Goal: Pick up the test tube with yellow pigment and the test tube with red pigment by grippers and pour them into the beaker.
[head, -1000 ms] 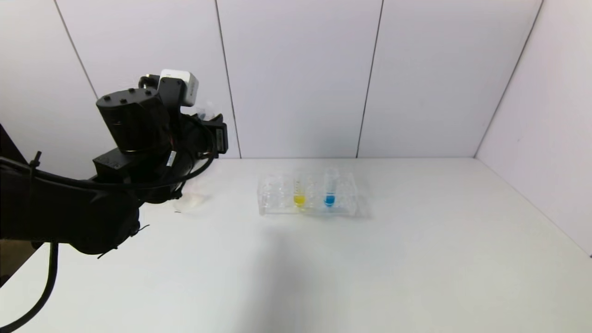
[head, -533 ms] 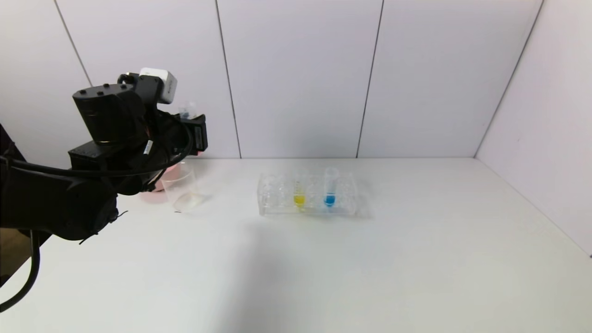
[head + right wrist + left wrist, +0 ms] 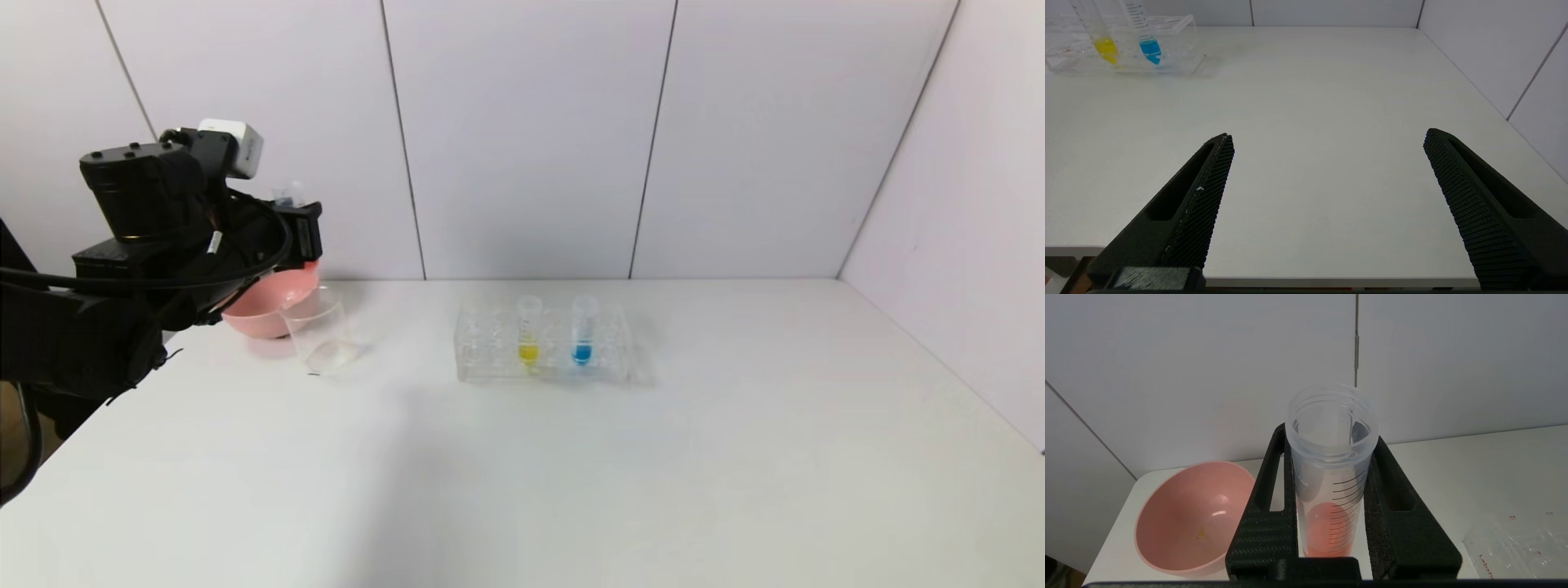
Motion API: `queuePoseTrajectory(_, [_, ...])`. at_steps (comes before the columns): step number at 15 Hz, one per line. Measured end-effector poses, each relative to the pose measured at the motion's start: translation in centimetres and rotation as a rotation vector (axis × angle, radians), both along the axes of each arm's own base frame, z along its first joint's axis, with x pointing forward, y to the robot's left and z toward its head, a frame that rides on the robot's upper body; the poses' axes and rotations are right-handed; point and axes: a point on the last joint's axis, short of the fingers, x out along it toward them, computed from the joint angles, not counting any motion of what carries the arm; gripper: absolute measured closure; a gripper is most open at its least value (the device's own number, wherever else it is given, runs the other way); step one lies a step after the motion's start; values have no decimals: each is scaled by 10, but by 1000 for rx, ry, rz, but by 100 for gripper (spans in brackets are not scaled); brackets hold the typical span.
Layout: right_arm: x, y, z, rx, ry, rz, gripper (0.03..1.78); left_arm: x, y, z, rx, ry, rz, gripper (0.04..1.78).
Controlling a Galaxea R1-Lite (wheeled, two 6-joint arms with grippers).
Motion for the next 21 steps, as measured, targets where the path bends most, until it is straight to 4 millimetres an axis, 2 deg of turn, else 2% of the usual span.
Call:
queuePoseTrajectory(8, [0,0,0,0,0,0,11,9,53,4,0,-11,68,135])
queuePoseTrajectory(14, [0,0,0,0,0,0,11,15,88,-1,4,0,82,135])
queuePoseTrajectory(21, [0,0,0,0,0,0,11,25,105,-12,6,27,89,135])
